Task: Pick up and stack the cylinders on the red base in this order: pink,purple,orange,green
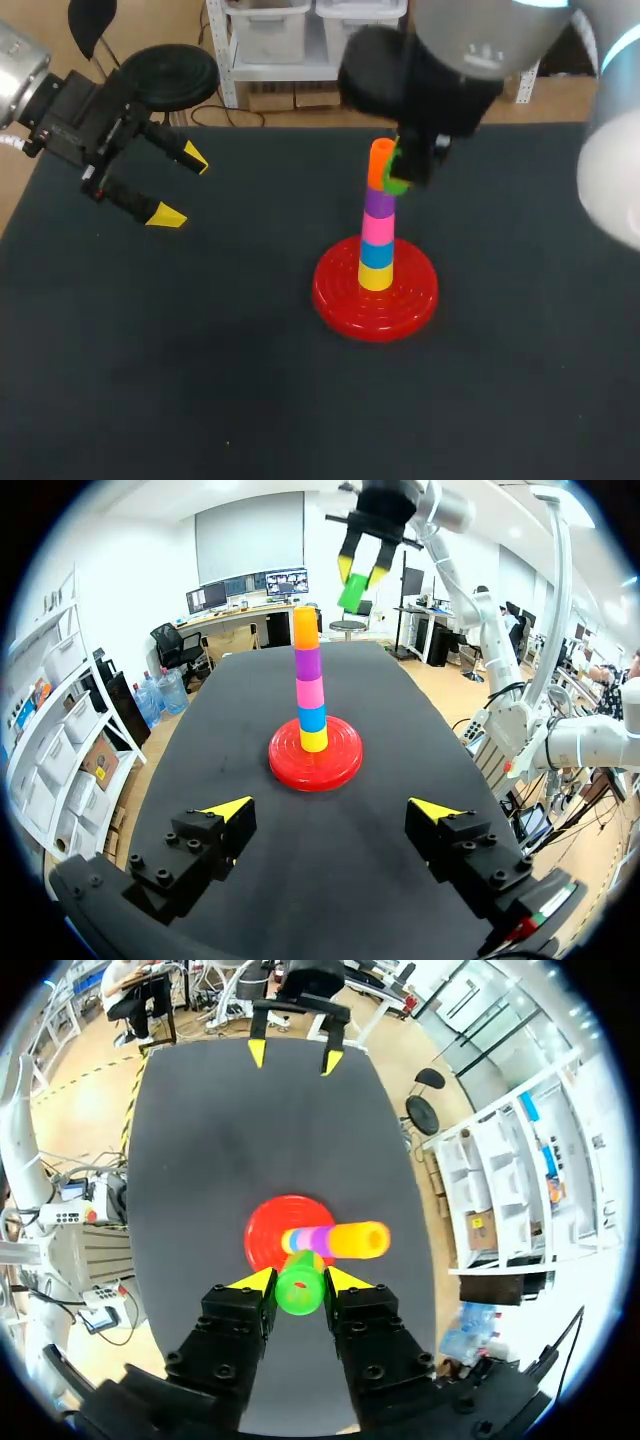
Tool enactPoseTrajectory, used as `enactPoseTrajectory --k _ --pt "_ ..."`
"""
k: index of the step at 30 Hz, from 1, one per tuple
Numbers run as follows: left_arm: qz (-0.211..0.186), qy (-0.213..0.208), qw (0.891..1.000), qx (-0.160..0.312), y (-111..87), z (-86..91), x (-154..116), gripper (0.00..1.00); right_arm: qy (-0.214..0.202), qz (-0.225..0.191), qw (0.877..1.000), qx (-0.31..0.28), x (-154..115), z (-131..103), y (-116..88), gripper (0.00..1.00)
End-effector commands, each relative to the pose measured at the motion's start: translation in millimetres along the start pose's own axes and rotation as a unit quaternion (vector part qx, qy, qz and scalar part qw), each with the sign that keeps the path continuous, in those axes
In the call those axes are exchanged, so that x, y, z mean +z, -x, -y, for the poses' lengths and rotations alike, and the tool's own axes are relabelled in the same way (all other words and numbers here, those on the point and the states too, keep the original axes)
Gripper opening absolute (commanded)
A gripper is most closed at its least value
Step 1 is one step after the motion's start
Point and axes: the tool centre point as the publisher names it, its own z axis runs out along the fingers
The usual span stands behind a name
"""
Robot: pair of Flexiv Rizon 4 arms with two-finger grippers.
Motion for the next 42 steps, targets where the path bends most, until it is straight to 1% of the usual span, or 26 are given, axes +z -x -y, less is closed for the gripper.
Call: enactPoseTrajectory --k 1,5,7,14,18,19,24,31,36,37,42 --pt "0.000 0.001 1.000 0.001 -0.7 0.8 0 1.00 -0.007 -0.012 1.000 -0.004 -22 9 8 0.00" --pt "0.000 0.001 1.000 0.001 -0.7 0.8 0 1.00 -0.019 -0.017 1.000 -0.009 -31 23 11 0.00" --pt "0.000 0.001 1.000 0.001 -0.7 0.8 0 1.00 -0.019 -0.020 1.000 -0.008 -32 29 11 0.00" --pt "0.000 0.001 1.000 0.001 -0.7 0.8 0 1.00 0.014 -0.020 1.000 -0.010 -33 41 19 0.00" --pt "0.000 0.001 1.000 0.001 -0.7 0.8 0 1.00 0.035 -0.023 0.999 -0.007 -26 50 22 0.00" --pt "0.000 0.001 1.000 0.001 -0.7 0.8 0 1.00 0.035 -0.020 0.999 -0.007 -24 51 23 0.00" --pt "0.000 0.001 1.000 0.001 -0.7 0.8 0 1.00 0.066 -0.025 0.997 -0.005 -12 52 25 0.00" --pt "0.000 0.001 1.000 0.001 -0.7 0.8 0 1.00 0.072 -0.029 0.997 -0.003 -8 52 26 0.00" --pt "0.000 0.001 1.000 0.001 -0.7 0.8 0 1.00 0.090 -0.027 0.996 0.002 -5 54 25 0.00" --pt "0.000 0.001 1.000 0.001 -0.7 0.8 0 1.00 0.103 -0.019 0.994 0.005 -4 54 25 0.00" --pt "0.000 0.001 1.000 0.001 -0.7 0.8 0 1.00 0.104 -0.022 0.994 0.010 -2 55 21 0.00"
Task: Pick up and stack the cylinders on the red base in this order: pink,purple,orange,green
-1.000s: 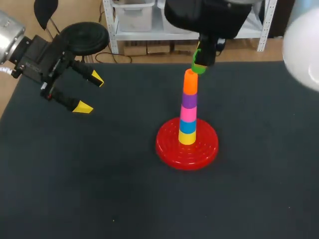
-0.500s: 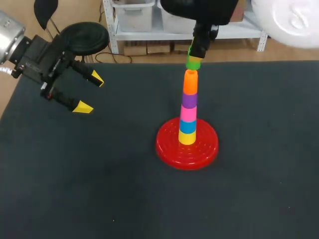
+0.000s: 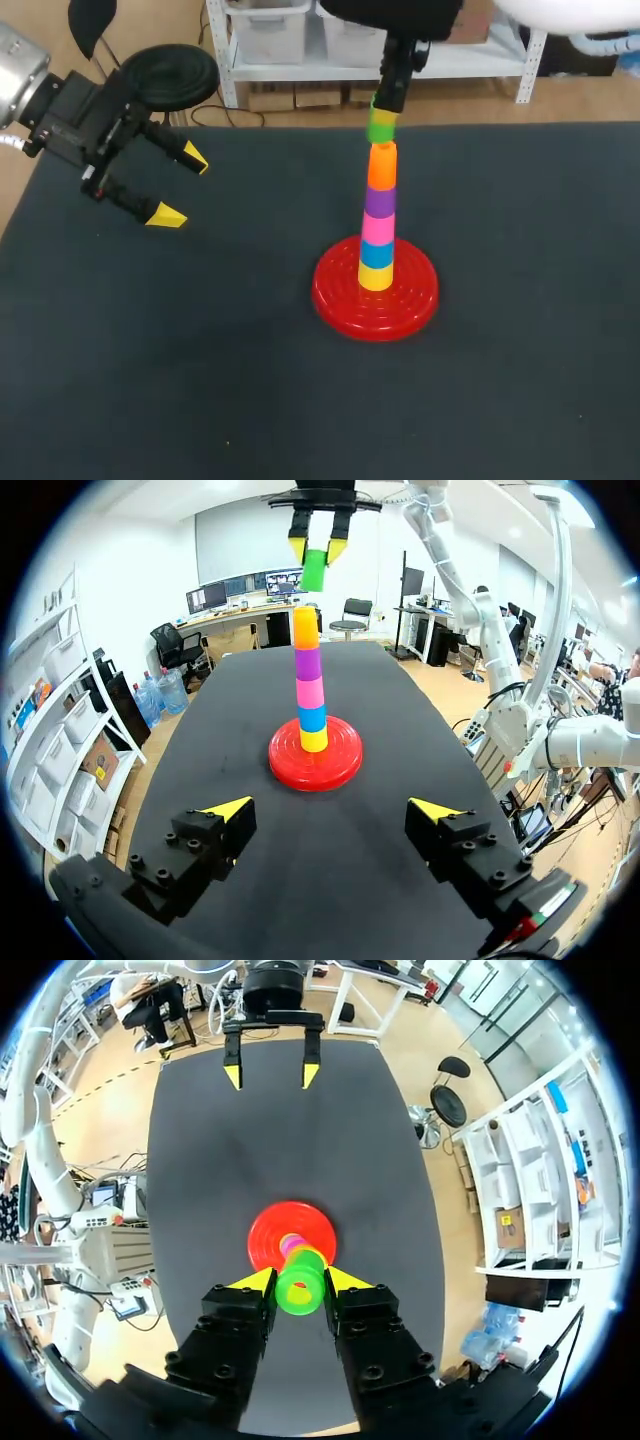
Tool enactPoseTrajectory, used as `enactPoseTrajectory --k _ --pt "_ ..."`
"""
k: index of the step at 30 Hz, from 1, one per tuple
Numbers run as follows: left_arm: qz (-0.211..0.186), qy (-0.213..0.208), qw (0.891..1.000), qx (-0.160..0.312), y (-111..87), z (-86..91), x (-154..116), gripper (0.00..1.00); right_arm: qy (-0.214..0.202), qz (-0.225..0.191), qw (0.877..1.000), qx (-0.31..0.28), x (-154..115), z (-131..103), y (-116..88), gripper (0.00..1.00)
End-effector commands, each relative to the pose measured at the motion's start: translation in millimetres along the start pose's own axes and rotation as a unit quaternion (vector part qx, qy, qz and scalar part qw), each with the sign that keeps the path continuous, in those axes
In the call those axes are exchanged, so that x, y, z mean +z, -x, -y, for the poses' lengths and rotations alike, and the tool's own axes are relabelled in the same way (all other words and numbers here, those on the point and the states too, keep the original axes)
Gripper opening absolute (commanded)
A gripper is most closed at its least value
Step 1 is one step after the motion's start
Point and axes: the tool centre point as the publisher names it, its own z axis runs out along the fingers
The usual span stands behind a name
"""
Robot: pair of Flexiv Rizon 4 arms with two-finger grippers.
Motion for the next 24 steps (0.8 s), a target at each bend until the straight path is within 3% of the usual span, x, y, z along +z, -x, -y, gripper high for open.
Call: enactPoseTrajectory --k 1,24 --pt "0.000 0.001 1.000 0.001 -0.7 0.8 0 1.00 0.010 -0.002 1.000 0.002 1 4 -1 0.00" --pt "0.000 0.001 1.000 0.001 -0.7 0.8 0 1.00 0.032 -0.023 0.999 0.001 18 0 -4 0.00"
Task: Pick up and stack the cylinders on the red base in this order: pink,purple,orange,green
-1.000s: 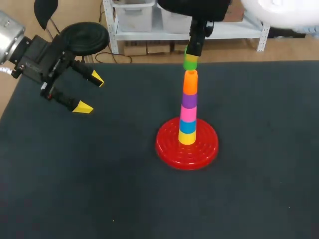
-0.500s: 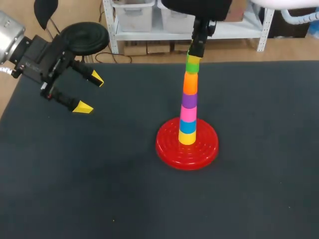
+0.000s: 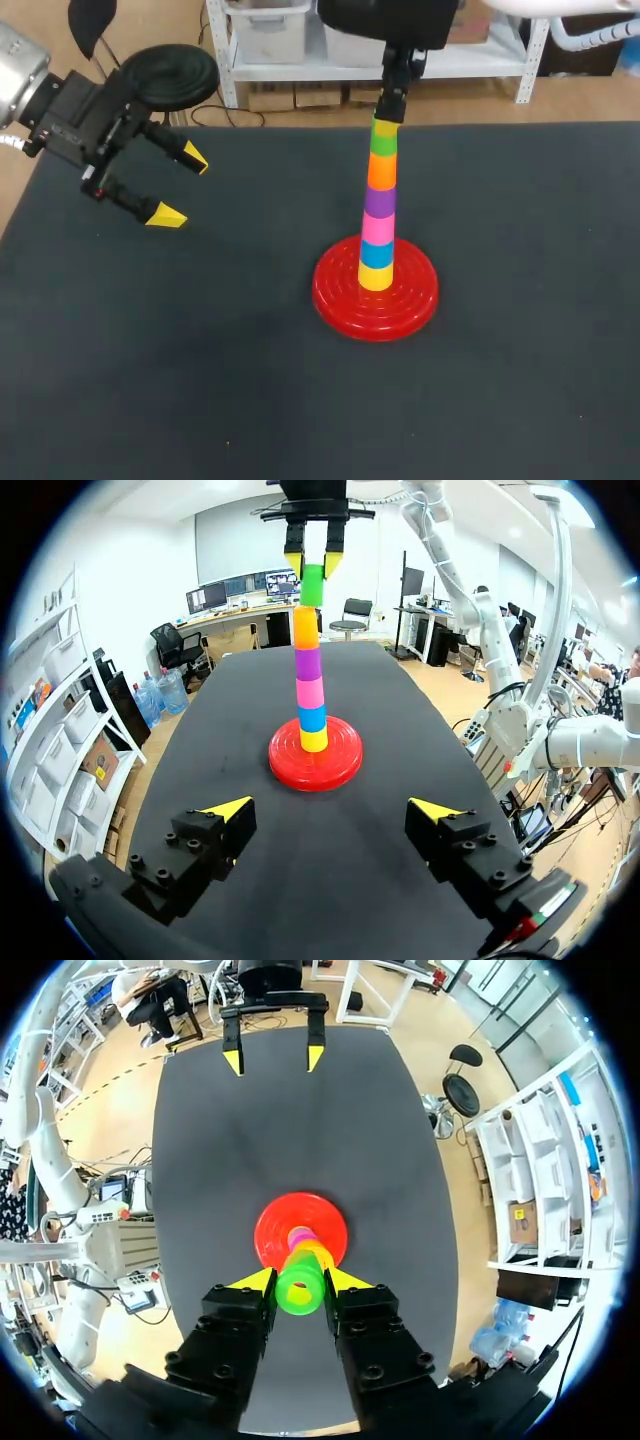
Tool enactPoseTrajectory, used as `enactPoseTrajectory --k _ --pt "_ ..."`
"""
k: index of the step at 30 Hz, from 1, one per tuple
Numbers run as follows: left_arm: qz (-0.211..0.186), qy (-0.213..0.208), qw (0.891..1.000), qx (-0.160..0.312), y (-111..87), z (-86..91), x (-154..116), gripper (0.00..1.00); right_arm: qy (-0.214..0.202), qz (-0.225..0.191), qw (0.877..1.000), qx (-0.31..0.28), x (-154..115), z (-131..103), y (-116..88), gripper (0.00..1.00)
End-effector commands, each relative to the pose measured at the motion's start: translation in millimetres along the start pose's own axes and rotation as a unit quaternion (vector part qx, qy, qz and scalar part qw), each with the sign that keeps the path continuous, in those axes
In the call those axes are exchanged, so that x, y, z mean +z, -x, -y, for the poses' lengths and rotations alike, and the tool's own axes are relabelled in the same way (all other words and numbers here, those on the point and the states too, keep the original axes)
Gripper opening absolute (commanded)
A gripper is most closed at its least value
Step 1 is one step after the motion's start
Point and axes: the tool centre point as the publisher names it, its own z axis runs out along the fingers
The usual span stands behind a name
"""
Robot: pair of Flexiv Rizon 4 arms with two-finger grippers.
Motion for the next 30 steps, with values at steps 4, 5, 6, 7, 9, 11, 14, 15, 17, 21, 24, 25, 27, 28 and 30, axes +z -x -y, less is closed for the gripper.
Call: enactPoseTrajectory --k 4,5,6,7,9,11,14,15,17,21,24,25,27,28,30 --pt "0.000 0.001 1.000 0.001 -0.7 0.8 0 1.00 0.002 -0.001 1.000 -0.001 2 2 1 0.00" --pt "0.000 0.001 1.000 0.001 -0.7 0.8 0 1.00 0.000 0.000 1.000 0.000 1 3 0 0.00" --pt "0.000 0.001 1.000 0.001 -0.7 0.8 0 1.00 -0.001 0.000 1.000 0.000 1 4 0 0.00" --pt "0.000 0.001 1.000 0.001 -0.7 0.8 0 1.00 -0.001 0.000 1.000 0.001 1 4 0 0.00" --pt "0.000 0.001 1.000 0.001 -0.7 0.8 0 1.00 0.000 0.000 1.000 0.002 0 6 -1 0.00" --pt "0.000 0.001 1.000 0.001 -0.7 0.8 0 1.00 0.003 0.003 1.000 0.005 -1 8 -1 0.00" --pt "0.000 0.001 1.000 0.001 -0.7 0.8 0 1.00 0.011 0.003 1.000 0.006 0 9 -1 0.00" --pt "0.000 0.001 1.000 0.001 -0.7 0.8 0 1.00 0.013 0.002 1.000 0.007 0 9 -1 0.00" --pt "0.000 0.001 1.000 0.001 -0.7 0.8 0 1.00 0.016 0.001 1.000 0.008 1 10 -1 0.00" --pt "0.000 0.001 1.000 0.001 -0.7 0.8 0 1.00 0.024 -0.001 1.000 0.012 4 12 -3 0.00" --pt "0.000 0.001 1.000 0.001 -0.7 0.8 0 1.00 0.025 0.002 1.000 0.012 3 12 -2 0.00" --pt "0.000 0.001 1.000 0.001 -0.7 0.8 0 1.00 0.024 0.003 1.000 0.011 3 12 -2 0.00" --pt "0.000 0.001 1.000 0.001 -0.7 0.8 0 1.00 0.024 0.001 1.000 0.011 3 12 -2 0.00" --pt "0.000 0.001 1.000 0.001 -0.7 0.8 0 1.00 0.024 0.001 1.000 0.011 3 13 -2 0.00" --pt "0.000 0.001 1.000 0.001 -0.7 0.8 0 1.00 0.026 -0.001 1.000 0.011 4 13 -2 0.00"
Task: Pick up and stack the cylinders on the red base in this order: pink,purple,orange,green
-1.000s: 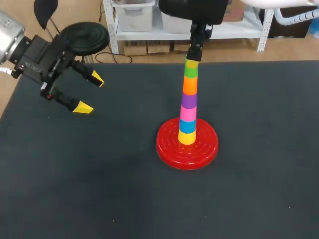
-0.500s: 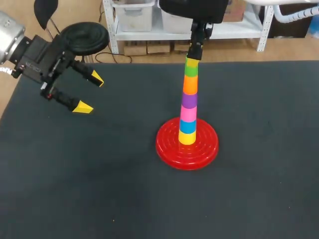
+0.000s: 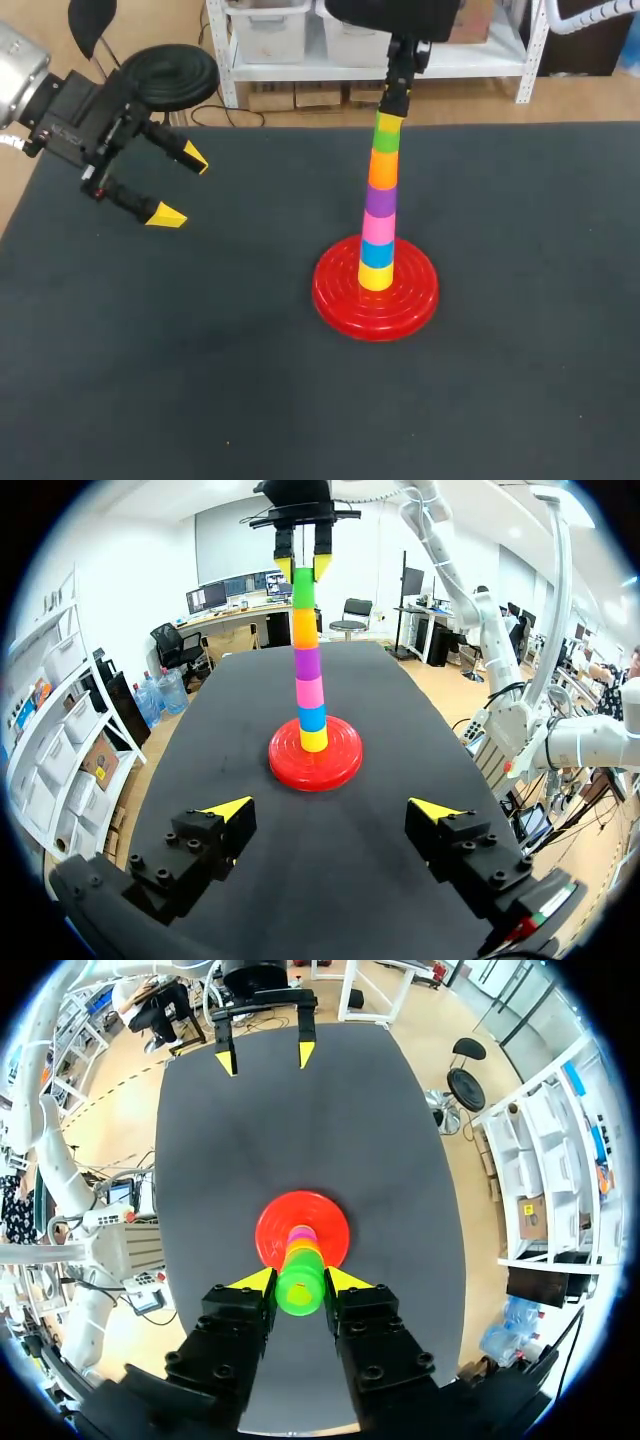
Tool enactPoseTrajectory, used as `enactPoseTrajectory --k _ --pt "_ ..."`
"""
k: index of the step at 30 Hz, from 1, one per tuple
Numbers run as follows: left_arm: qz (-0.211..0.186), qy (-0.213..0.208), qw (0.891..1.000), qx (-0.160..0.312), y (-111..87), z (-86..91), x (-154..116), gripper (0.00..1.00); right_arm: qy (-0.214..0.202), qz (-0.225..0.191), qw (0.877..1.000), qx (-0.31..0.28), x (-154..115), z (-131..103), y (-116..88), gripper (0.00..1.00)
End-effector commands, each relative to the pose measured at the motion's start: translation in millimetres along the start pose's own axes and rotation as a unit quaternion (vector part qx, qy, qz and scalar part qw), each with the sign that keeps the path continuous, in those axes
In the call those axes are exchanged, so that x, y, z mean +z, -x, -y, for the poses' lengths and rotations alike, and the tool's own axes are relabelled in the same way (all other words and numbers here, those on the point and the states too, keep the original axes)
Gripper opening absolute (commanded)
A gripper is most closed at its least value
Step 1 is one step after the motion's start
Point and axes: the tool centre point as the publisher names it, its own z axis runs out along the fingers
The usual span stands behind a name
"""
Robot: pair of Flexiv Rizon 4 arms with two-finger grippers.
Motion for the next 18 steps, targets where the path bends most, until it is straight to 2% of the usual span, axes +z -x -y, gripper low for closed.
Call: enactPoseTrajectory --k 1,18 --pt "0.000 0.001 1.000 0.001 -0.7 0.8 0.2 1.00 0.003 -0.002 1.000 0.001 0.9 2.0 0.6 0.00" --pt "0.000 0.001 1.000 0.001 -0.7 0.8 0.2 1.00 0.031 -0.012 0.999 -0.001 10.3 2.7 2.7 0.00"
